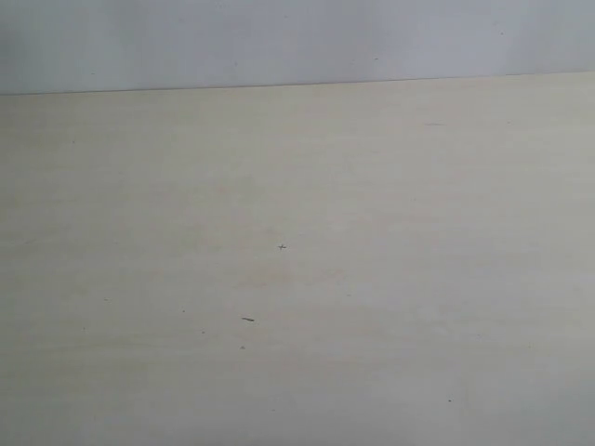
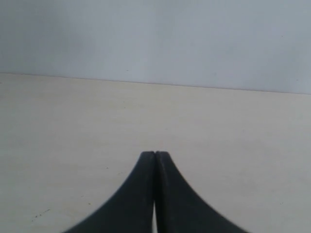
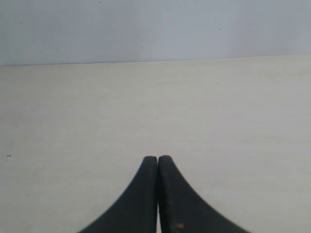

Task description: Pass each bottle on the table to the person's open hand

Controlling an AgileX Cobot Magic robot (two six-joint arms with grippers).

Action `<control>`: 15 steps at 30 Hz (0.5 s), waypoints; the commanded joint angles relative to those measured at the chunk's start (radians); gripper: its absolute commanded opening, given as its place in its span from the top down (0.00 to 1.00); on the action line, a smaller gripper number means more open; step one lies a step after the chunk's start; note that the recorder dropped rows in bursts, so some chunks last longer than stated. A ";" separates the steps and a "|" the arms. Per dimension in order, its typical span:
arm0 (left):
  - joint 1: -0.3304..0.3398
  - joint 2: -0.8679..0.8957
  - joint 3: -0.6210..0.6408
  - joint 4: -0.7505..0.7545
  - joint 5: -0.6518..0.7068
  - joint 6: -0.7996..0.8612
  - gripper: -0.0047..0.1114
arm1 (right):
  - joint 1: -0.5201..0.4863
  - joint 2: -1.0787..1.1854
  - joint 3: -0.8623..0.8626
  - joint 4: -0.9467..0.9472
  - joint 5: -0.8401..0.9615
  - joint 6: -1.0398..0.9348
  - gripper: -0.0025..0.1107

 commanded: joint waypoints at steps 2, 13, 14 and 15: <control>0.003 -0.026 0.006 0.008 0.092 0.004 0.96 | -0.006 -0.005 0.003 -0.002 -0.004 -0.001 0.98; 0.003 -0.026 0.006 0.008 0.122 0.007 0.96 | -0.006 -0.005 0.003 -0.002 -0.004 -0.001 0.98; 0.003 -0.026 0.006 0.008 0.122 0.007 0.96 | -0.006 -0.005 0.003 -0.002 -0.004 -0.001 0.98; 0.003 -0.026 0.006 0.008 0.122 0.007 0.96 | -0.006 -0.005 0.003 -0.004 -0.004 -0.001 0.98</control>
